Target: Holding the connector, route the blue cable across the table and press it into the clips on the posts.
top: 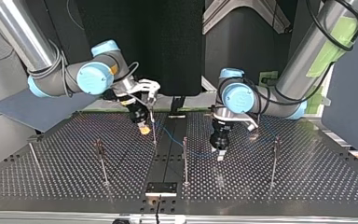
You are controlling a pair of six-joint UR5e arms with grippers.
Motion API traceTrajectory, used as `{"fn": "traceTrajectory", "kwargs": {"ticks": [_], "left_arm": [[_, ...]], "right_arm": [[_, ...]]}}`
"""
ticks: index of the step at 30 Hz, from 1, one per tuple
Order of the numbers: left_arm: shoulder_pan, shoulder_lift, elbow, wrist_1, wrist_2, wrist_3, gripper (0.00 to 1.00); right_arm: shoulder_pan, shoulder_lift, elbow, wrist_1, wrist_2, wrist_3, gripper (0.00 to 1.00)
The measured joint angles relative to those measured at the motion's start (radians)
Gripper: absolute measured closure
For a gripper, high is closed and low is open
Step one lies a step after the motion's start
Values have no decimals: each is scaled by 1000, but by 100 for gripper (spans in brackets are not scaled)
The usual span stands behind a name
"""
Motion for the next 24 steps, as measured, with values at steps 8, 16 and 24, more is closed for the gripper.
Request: {"fn": "traceTrajectory", "kwargs": {"ticks": [8, 16, 24], "left_arm": [[0, 0, 0, 0, 0, 0, 0], [-6, 6, -6, -6, 2, 6, 0], [-56, 66, -43, -37, -20, -12, 0]], "right_arm": [[2, 5, 0, 15, 0, -20, 100], [5, 6, -4, 20, 5, -22, 100], [14, -18, -33, 27, 31, 30, 100]]}}
